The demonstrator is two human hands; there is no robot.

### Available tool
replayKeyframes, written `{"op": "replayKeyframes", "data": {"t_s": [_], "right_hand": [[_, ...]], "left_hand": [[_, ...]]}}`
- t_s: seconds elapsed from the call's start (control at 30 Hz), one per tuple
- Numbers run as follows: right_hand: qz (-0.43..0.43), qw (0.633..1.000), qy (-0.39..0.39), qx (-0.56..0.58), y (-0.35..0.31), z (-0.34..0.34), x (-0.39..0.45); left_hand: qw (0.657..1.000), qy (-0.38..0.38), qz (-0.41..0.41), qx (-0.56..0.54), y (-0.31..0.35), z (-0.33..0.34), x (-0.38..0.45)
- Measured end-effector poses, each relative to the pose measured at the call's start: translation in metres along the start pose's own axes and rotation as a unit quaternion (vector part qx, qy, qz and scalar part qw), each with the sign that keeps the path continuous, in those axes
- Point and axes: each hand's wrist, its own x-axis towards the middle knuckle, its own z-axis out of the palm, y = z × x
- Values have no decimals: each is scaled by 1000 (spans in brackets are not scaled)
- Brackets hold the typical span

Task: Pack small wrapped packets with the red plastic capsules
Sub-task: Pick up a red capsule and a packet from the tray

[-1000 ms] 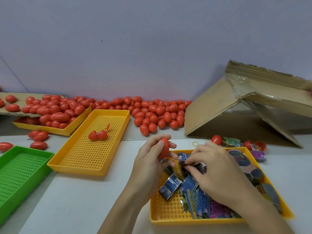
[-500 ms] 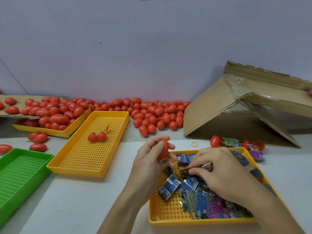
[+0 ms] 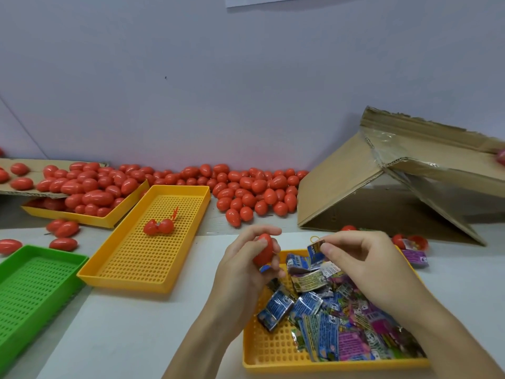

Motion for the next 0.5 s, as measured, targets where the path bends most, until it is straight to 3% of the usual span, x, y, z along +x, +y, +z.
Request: {"op": "replayKeyframes", "data": {"t_s": [0.2, 0.33, 0.5], "right_hand": [[-15, 996, -6, 85, -8, 12, -3], [-19, 994, 11, 107, -10, 21, -5], [-13, 993, 2, 117, -9, 22, -6]], "left_hand": [[965, 3, 64, 254, -2, 9, -9], [957, 54, 83, 273, -5, 11, -9], [949, 36, 85, 302, -4, 13, -11]]}}
